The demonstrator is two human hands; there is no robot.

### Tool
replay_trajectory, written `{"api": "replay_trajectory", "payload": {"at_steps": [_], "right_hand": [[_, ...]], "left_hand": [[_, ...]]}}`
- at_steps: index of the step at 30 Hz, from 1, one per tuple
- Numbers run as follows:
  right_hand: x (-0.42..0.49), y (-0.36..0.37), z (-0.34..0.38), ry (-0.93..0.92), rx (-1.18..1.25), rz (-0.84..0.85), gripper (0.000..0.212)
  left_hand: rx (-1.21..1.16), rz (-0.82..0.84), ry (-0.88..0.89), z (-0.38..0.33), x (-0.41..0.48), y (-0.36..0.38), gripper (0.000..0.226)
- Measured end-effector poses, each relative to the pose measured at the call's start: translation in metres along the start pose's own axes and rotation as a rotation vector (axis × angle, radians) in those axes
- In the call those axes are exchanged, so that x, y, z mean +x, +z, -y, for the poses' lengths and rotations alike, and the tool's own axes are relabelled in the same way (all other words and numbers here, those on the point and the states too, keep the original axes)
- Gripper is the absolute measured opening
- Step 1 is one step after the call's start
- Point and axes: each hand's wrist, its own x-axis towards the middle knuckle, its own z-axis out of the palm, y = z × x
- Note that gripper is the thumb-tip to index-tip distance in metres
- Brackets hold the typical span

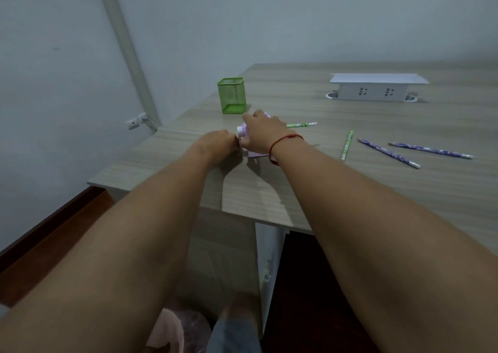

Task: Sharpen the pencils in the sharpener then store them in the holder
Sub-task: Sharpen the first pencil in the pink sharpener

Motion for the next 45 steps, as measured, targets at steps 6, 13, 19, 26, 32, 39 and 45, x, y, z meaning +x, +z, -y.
{"api": "replay_trajectory", "payload": {"at_steps": [6, 13, 19, 26, 32, 39, 45], "right_hand": [[0.004, -0.005, -0.001, 0.02, -0.007, 0.045, 0.043], [0.002, -0.015, 0.003, 0.049, -0.013, 0.074, 0.044], [-0.001, -0.018, 0.002, 0.058, -0.02, 0.075, 0.044], [0.0, -0.016, 0.005, 0.089, 0.0, 0.074, 0.045], [0.0, -0.017, 0.009, 0.097, -0.009, 0.07, 0.046], [0.001, -0.016, 0.008, 0.069, -0.064, 0.059, 0.049], [0.0, -0.016, 0.004, 0.009, -0.045, 0.051, 0.045]], "left_hand": [[0.091, -0.021, 0.092, 0.014, 0.017, -0.021, 0.026], [0.14, -0.243, 0.198, 0.019, 0.016, -0.041, 0.024], [0.14, -0.295, 0.179, 0.017, 0.01, -0.048, 0.026], [0.147, -0.322, 0.165, 0.007, -0.011, -0.053, 0.026], [0.062, -0.343, 0.116, -0.001, -0.029, -0.041, 0.021], [-0.08, -0.305, 0.039, -0.014, -0.044, -0.029, 0.028], [0.044, -0.126, -0.072, -0.023, -0.04, -0.004, 0.029]]}}
